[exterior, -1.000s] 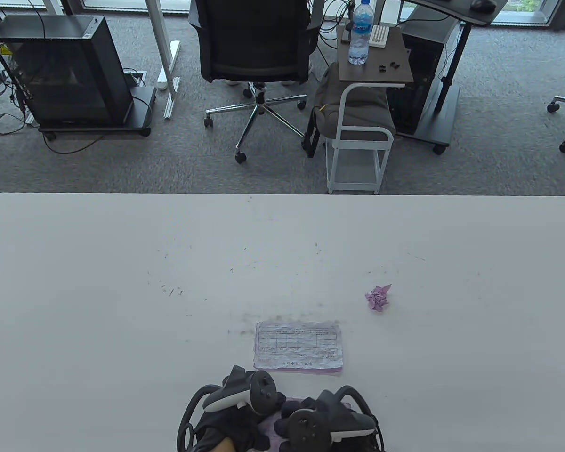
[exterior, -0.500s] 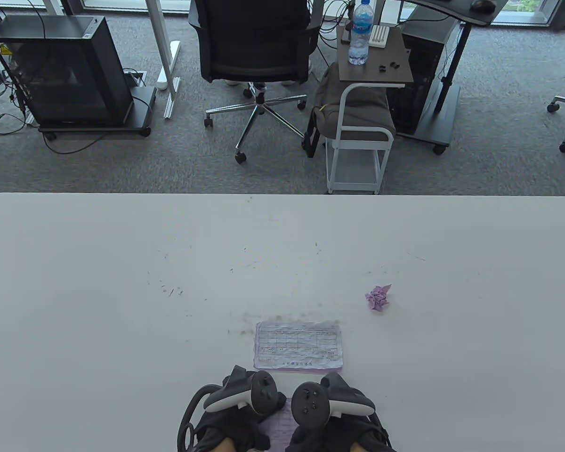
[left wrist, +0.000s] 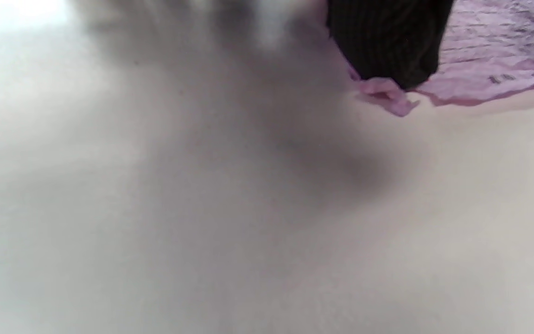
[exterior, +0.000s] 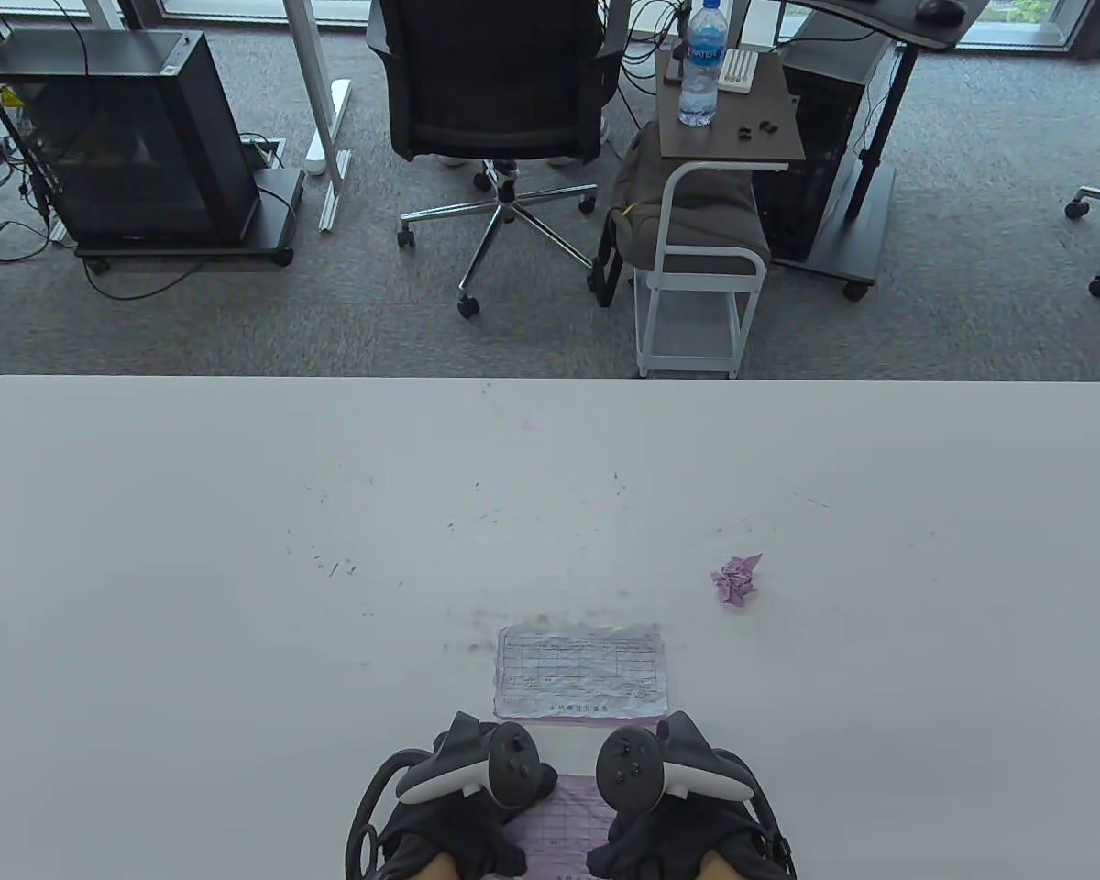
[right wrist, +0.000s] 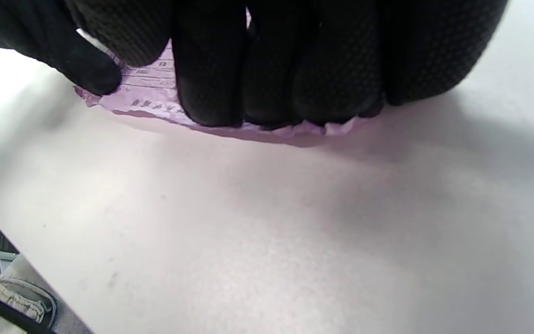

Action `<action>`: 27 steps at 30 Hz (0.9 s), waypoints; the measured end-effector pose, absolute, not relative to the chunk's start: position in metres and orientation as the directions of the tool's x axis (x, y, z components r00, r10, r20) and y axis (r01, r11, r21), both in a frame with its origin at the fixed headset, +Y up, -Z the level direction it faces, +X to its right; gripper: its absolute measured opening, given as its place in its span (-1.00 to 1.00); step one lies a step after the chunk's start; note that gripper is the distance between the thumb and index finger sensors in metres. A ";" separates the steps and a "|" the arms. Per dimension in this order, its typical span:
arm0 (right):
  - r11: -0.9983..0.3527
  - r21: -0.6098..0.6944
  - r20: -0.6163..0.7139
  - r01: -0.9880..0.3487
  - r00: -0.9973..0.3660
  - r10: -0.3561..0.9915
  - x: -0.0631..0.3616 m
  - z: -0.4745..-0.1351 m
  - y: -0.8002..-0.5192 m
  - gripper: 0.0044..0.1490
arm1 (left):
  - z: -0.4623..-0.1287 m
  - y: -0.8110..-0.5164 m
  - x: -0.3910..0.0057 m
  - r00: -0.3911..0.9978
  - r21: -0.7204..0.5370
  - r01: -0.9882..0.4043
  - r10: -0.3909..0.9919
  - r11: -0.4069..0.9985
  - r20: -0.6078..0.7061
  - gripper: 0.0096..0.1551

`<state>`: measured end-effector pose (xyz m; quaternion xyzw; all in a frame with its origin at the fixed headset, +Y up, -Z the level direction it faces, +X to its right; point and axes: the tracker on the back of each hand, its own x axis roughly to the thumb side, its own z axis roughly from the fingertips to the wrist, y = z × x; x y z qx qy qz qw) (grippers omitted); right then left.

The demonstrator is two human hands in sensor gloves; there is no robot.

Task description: Flatten crumpled invoices and stack

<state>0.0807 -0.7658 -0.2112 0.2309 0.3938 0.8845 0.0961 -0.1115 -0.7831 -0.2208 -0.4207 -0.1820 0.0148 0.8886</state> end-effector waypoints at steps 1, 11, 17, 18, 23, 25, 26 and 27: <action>-0.670 0.742 0.329 0.011 -0.877 0.350 0.082 -0.211 -0.766 -0.51 | -0.221 -0.783 -0.112 0.933 -0.753 0.126 0.180 0.646 0.311 -0.05; -0.806 0.576 0.369 -0.138 -0.836 0.407 0.096 -0.215 -0.748 -0.45 | -0.221 -0.783 -0.112 0.933 -0.753 0.127 0.181 0.645 0.312 -0.05; -0.851 0.505 0.535 -0.145 -0.720 0.441 0.069 -0.203 -0.743 -0.40 | -0.222 -0.783 -0.114 0.930 -0.771 0.101 0.216 0.629 0.298 -0.14; -0.849 0.515 0.556 -0.120 -0.707 0.437 0.063 -0.200 -0.745 -0.39 | -0.222 -0.783 -0.114 0.929 -0.771 0.098 0.219 0.630 0.298 -0.17; -0.812 0.570 0.635 0.122 -0.694 0.341 0.036 -0.190 -0.763 -0.36 | -0.224 -0.779 -0.120 0.912 -0.755 0.025 0.295 0.655 0.285 -0.31; -0.829 0.539 0.662 0.151 -0.684 0.306 0.034 -0.191 -0.762 -0.36 | -0.226 -0.775 -0.123 0.902 -0.745 -0.012 0.328 0.667 0.279 -0.32; -0.820 0.555 0.646 0.141 -0.694 0.318 0.034 -0.191 -0.763 -0.38 | -0.226 -0.775 -0.125 0.899 -0.751 -0.019 0.339 0.660 0.276 -0.31; -0.810 0.572 0.630 0.129 -0.701 0.334 0.035 -0.191 -0.763 -0.38 | -0.226 -0.776 -0.125 0.901 -0.753 -0.012 0.334 0.658 0.277 -0.29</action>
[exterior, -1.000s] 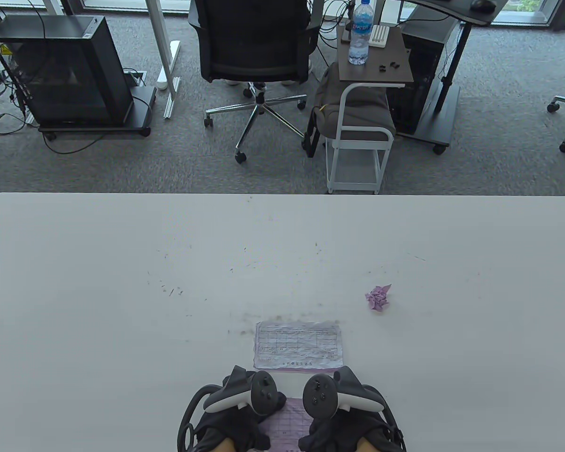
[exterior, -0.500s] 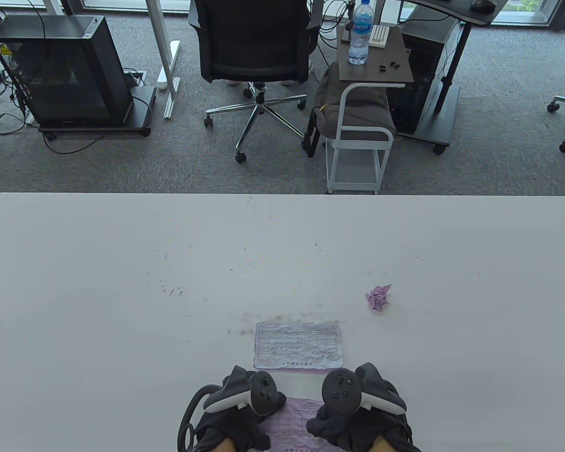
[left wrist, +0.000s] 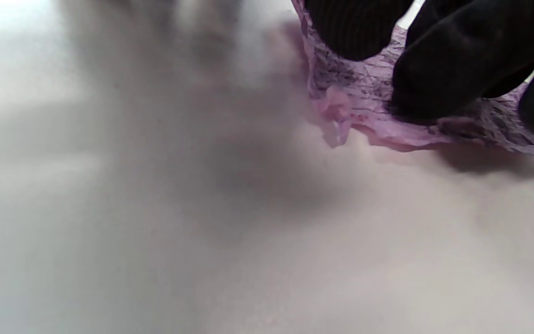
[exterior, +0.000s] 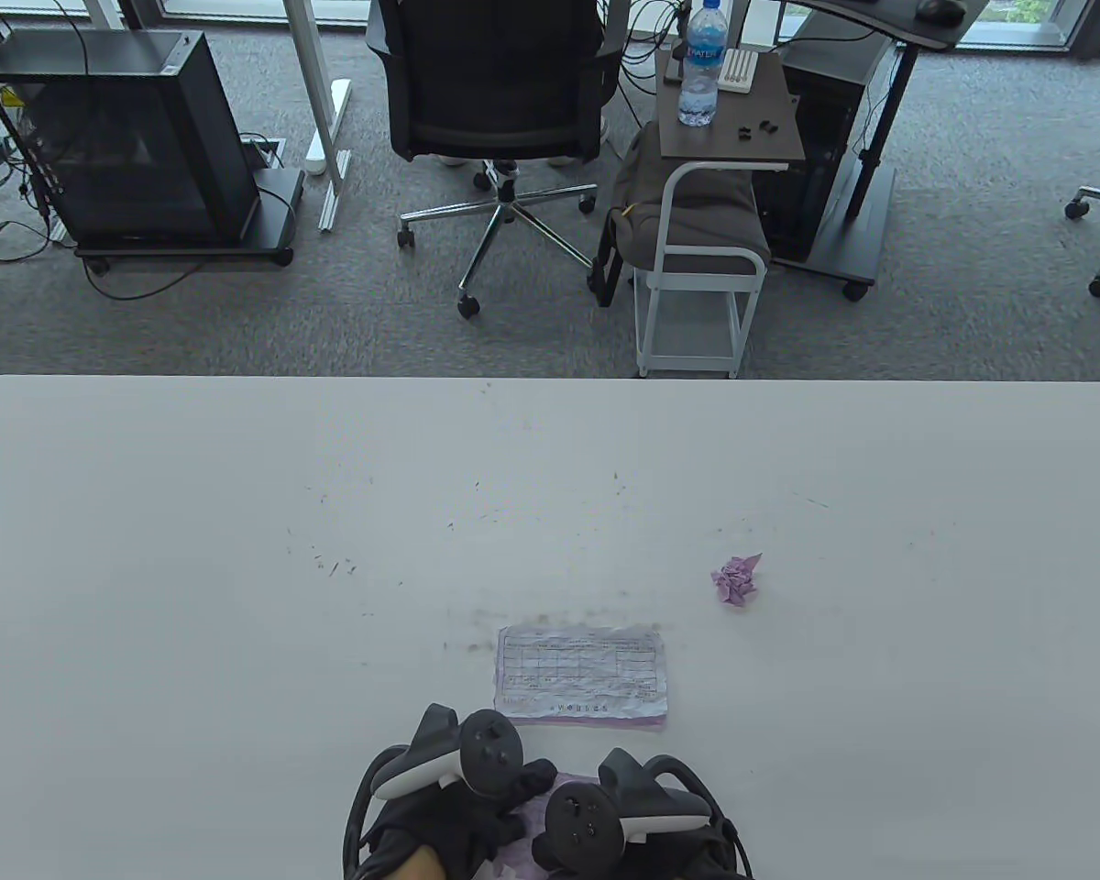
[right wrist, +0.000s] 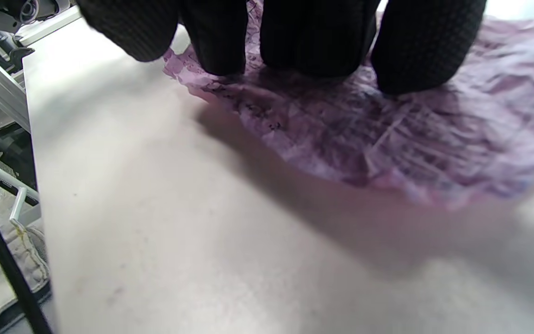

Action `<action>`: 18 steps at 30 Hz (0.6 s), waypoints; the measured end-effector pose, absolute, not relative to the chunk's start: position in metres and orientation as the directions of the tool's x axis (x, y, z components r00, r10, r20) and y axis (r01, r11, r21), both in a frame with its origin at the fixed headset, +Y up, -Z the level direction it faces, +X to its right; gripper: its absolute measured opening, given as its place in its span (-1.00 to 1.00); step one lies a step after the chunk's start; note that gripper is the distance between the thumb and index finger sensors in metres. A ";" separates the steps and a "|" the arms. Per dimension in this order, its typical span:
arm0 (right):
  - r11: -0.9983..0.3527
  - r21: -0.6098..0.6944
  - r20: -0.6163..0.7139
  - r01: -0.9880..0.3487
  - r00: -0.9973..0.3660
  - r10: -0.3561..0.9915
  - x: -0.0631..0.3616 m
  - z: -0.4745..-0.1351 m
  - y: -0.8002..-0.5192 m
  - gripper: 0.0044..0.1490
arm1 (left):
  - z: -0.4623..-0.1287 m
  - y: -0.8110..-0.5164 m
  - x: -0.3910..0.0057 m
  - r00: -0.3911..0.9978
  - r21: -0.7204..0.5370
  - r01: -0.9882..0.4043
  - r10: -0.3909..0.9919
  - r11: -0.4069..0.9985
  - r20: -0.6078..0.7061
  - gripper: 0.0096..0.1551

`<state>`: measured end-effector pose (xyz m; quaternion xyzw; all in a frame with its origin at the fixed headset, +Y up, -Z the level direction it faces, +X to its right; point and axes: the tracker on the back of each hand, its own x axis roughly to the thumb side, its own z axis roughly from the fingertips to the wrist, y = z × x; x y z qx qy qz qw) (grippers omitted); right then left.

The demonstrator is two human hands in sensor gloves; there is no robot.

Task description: Flatten crumpled invoices and stack

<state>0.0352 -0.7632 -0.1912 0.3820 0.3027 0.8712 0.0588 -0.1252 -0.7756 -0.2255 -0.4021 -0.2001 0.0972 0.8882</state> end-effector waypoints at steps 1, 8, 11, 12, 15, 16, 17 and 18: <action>-0.810 0.574 0.626 0.123 -0.703 0.337 0.036 -0.191 -0.763 -0.38 | -0.225 -0.776 -0.125 0.907 -0.755 0.004 0.316 0.655 0.279 -0.26; -0.807 0.572 0.633 0.144 -0.704 0.323 0.036 -0.190 -0.763 -0.40 | -0.222 -0.780 -0.118 0.931 -0.764 0.146 0.173 0.629 0.320 -0.03; -0.801 0.581 0.631 0.149 -0.703 0.327 0.036 -0.190 -0.763 -0.40 | -0.221 -0.781 -0.118 0.934 -0.759 0.170 0.143 0.628 0.328 0.00; -0.800 0.580 0.634 0.153 -0.701 0.326 0.035 -0.190 -0.763 -0.40 | -0.221 -0.782 -0.117 0.934 -0.760 0.178 0.135 0.625 0.330 0.01; -0.806 0.569 0.656 0.165 -0.682 0.323 0.035 -0.189 -0.762 -0.41 | -0.220 -0.782 -0.117 0.936 -0.762 0.179 0.131 0.622 0.327 0.01; -0.805 0.570 0.655 0.167 -0.683 0.322 0.035 -0.189 -0.762 -0.41 | -0.220 -0.782 -0.117 0.937 -0.760 0.181 0.126 0.624 0.327 0.02; -0.802 0.573 0.651 0.170 -0.688 0.320 0.036 -0.189 -0.761 -0.42 | -0.220 -0.782 -0.118 0.939 -0.760 0.184 0.118 0.623 0.324 0.04; -0.797 0.579 0.642 0.171 -0.697 0.317 0.037 -0.190 -0.761 -0.43 | -0.220 -0.782 -0.118 0.941 -0.763 0.179 0.119 0.621 0.318 0.04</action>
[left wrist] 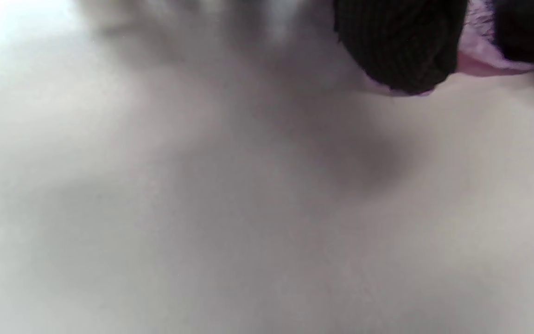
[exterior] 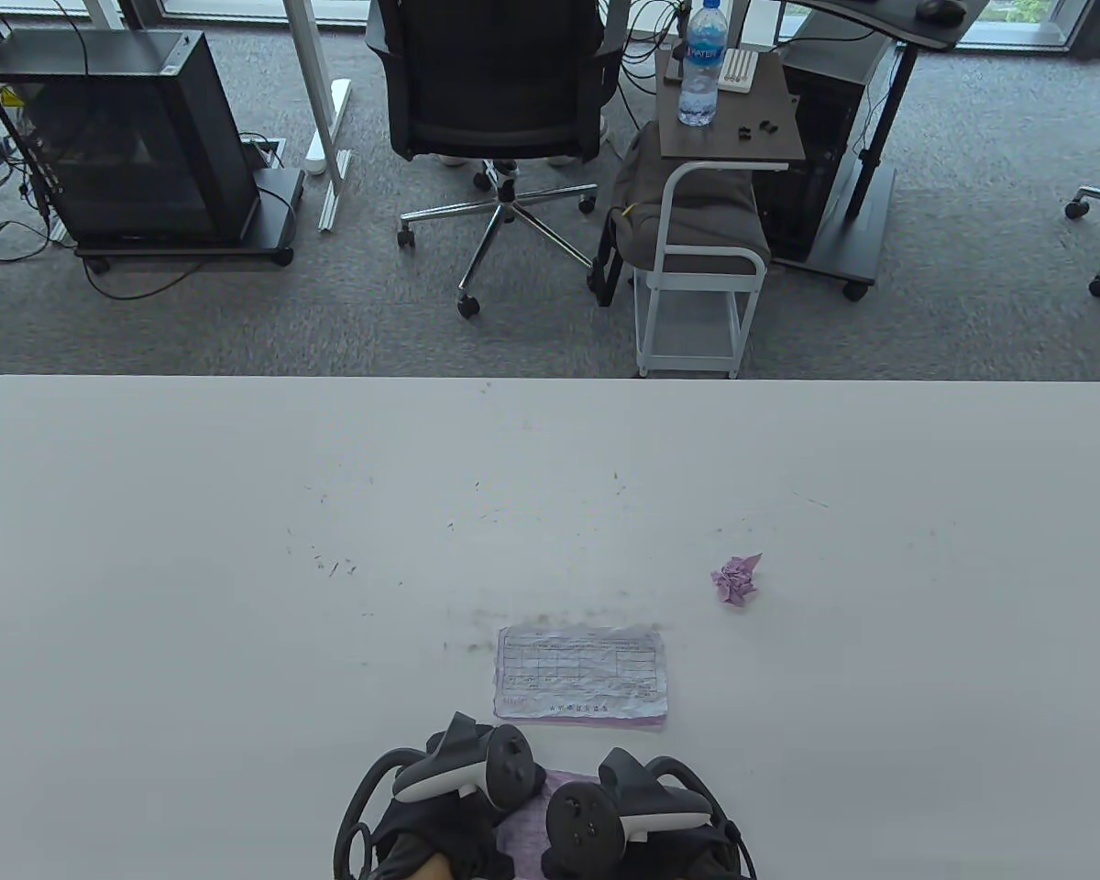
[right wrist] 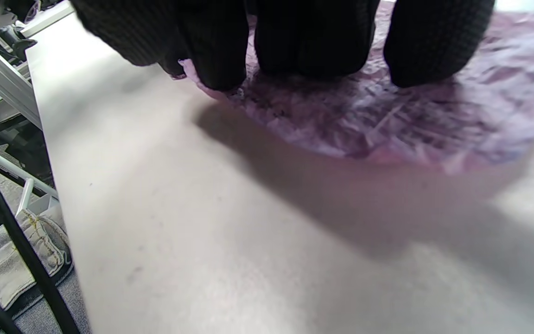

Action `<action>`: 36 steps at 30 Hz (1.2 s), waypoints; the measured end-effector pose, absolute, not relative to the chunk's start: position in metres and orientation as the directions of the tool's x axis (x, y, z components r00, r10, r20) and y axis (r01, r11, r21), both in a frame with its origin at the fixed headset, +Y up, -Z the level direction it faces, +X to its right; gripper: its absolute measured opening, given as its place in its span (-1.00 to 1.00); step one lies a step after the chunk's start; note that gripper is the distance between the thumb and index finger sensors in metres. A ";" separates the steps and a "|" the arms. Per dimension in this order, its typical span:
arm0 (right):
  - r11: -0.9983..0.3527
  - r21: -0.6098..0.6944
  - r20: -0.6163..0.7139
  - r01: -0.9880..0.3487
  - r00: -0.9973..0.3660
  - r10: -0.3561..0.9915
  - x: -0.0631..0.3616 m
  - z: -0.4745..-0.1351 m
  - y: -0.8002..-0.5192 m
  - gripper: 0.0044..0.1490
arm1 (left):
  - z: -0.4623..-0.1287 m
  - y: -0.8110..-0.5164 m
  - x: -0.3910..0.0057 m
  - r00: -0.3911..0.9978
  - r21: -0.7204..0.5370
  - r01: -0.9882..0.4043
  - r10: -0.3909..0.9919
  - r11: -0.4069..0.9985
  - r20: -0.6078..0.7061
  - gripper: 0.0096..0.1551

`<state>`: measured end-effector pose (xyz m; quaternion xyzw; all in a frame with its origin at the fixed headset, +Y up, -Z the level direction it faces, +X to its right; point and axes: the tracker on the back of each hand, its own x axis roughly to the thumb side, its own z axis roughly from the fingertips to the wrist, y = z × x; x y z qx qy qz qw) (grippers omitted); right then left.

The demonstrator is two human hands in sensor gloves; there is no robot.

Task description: Flatten crumpled invoices and stack

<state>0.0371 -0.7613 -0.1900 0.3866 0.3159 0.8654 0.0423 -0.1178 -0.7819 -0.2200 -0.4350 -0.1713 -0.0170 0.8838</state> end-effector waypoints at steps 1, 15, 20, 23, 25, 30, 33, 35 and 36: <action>-0.791 0.587 0.630 0.174 -0.712 0.311 0.039 -0.191 -0.761 -0.45 | -0.220 -0.782 -0.118 0.942 -0.765 0.174 0.122 0.619 0.313 0.04; -0.802 0.594 0.422 -0.065 -0.823 0.380 0.081 -0.213 -0.747 -0.47 | -0.220 -0.781 -0.122 0.954 -0.784 0.147 0.124 0.603 0.274 0.11; -0.933 0.339 0.551 -0.122 -0.778 0.302 0.071 -0.205 -0.735 -0.37 | -0.221 -0.781 -0.122 0.954 -0.787 0.137 0.133 0.601 0.267 0.11; -0.928 0.372 0.636 -0.026 -0.721 0.276 0.050 -0.198 -0.749 -0.28 | -0.220 -0.781 -0.122 0.954 -0.785 0.140 0.131 0.603 0.270 0.10; -0.908 0.412 0.664 0.072 -0.706 0.245 0.038 -0.194 -0.760 -0.24 | -0.221 -0.781 -0.122 0.954 -0.786 0.140 0.131 0.602 0.270 0.10; -0.868 0.464 0.622 0.177 -0.763 0.177 0.034 -0.195 -0.768 -0.23 | -0.221 -0.781 -0.122 0.954 -0.788 0.140 0.130 0.599 0.269 0.11; -0.850 0.499 0.537 0.169 -0.830 0.150 0.043 -0.199 -0.765 -0.24 | -0.221 -0.781 -0.122 0.955 -0.788 0.139 0.130 0.600 0.268 0.11; -0.866 0.474 0.484 0.162 -0.869 0.103 0.051 -0.203 -0.761 -0.29 | -0.221 -0.781 -0.122 0.955 -0.788 0.138 0.130 0.600 0.266 0.11; -0.864 0.478 0.441 0.158 -0.894 0.080 0.056 -0.206 -0.760 -0.32 | -0.221 -0.781 -0.122 0.955 -0.788 0.138 0.129 0.600 0.266 0.11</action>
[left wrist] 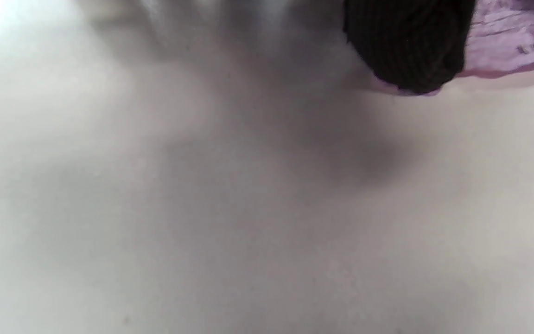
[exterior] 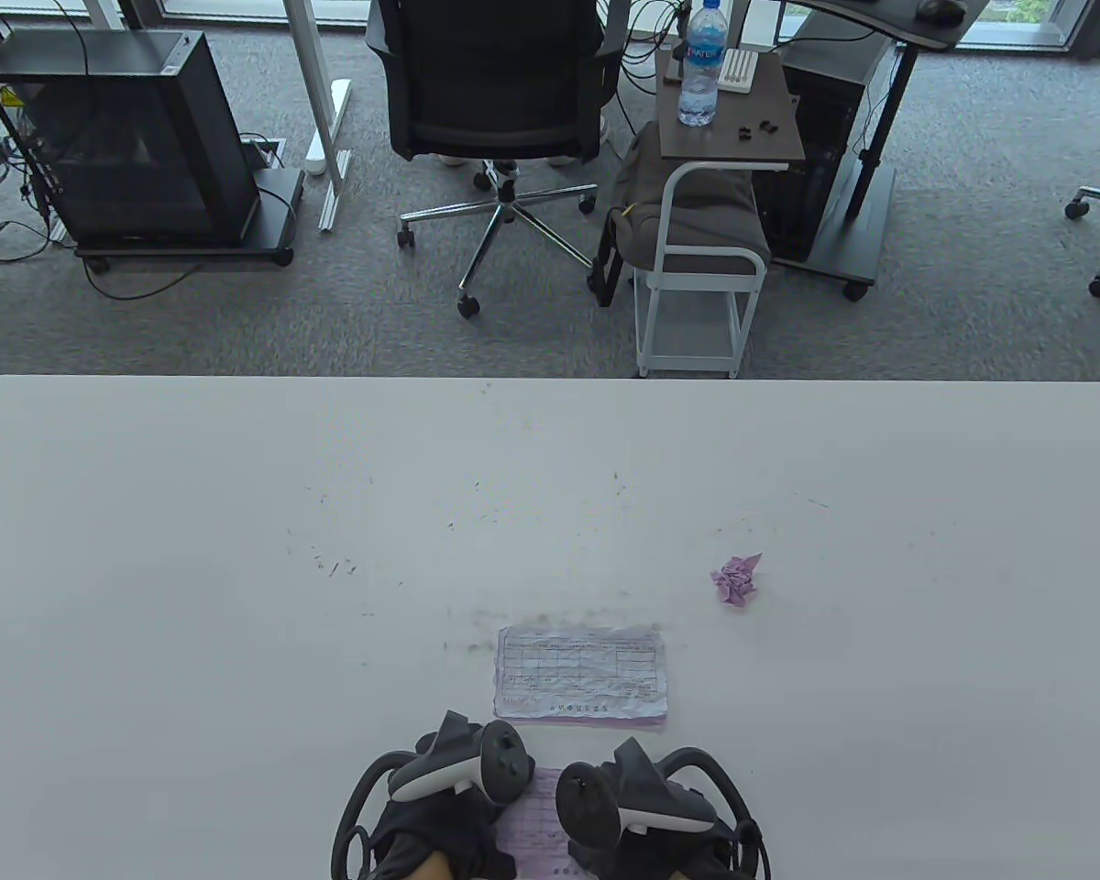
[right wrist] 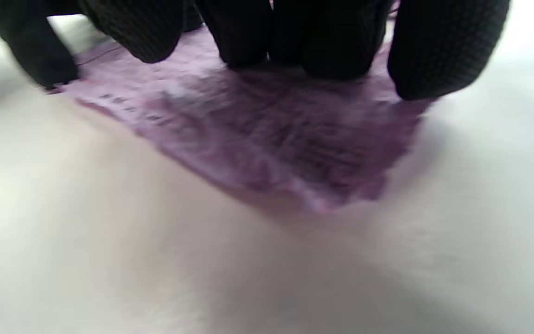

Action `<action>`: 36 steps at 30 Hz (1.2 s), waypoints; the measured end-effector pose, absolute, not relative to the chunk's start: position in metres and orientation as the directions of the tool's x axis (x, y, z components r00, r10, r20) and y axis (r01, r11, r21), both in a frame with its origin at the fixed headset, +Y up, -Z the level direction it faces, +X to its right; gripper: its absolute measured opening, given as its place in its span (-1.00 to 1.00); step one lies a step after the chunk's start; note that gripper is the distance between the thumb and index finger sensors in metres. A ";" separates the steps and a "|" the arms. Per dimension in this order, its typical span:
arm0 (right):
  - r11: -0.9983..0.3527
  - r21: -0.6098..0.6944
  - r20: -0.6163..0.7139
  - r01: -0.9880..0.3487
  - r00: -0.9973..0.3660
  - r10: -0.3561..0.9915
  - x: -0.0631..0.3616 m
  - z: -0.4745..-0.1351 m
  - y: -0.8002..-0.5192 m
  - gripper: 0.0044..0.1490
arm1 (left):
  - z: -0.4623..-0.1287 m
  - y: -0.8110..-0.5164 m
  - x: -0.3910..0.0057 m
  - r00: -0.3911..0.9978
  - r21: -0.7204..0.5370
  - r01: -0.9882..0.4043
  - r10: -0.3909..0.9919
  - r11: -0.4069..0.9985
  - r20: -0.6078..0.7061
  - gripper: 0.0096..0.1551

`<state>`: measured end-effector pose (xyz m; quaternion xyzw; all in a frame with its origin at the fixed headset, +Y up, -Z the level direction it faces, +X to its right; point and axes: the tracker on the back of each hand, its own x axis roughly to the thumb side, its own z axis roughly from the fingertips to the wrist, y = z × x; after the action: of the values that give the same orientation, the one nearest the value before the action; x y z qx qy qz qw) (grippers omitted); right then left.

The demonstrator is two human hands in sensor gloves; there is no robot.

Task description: Flatten crumpled invoices and stack

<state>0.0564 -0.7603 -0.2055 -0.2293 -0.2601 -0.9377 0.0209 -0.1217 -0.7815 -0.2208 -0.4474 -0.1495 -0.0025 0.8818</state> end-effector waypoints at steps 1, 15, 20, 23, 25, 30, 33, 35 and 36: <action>-0.860 0.487 0.409 0.153 -0.910 0.070 0.060 -0.207 -0.760 -0.35 | -0.221 -0.782 -0.122 0.955 -0.788 0.138 0.129 0.599 0.265 0.10; -0.952 0.304 0.296 -0.031 -0.947 0.125 0.103 -0.217 -0.743 -0.32 | -0.221 -0.782 -0.122 0.956 -0.791 0.122 0.143 0.600 0.256 0.11; -0.925 0.368 0.583 -0.091 -0.753 0.306 0.062 -0.199 -0.742 -0.36 | -0.221 -0.783 -0.123 0.956 -0.793 0.118 0.148 0.598 0.254 0.11; -0.928 0.370 0.713 0.031 -0.650 0.263 0.036 -0.186 -0.746 -0.37 | -0.221 -0.783 -0.123 0.956 -0.792 0.119 0.147 0.599 0.255 0.11; -0.918 0.373 0.769 0.133 -0.598 0.226 0.021 -0.177 -0.752 -0.36 | -0.221 -0.783 -0.123 0.956 -0.793 0.118 0.149 0.598 0.254 0.11; -0.848 0.453 0.764 0.276 -0.610 0.210 0.016 -0.175 -0.763 -0.36 | -0.221 -0.783 -0.123 0.956 -0.794 0.117 0.148 0.596 0.252 0.11; -0.800 0.564 0.674 0.205 -0.674 0.303 0.023 -0.182 -0.762 -0.41 | -0.221 -0.783 -0.123 0.957 -0.795 0.118 0.146 0.595 0.252 0.11; -0.782 0.599 0.629 0.173 -0.706 0.325 0.029 -0.187 -0.761 -0.44 | -0.221 -0.783 -0.123 0.957 -0.796 0.117 0.148 0.594 0.251 0.11; -0.769 0.619 0.602 0.159 -0.726 0.334 0.033 -0.190 -0.761 -0.45 | -0.221 -0.783 -0.123 0.957 -0.796 0.118 0.147 0.594 0.251 0.11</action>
<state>0.0333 -0.7615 -0.1901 -0.3669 -0.3359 -0.8660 -0.0503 -0.1234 -0.7833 -0.2211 -0.4503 -0.1470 0.0084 0.8806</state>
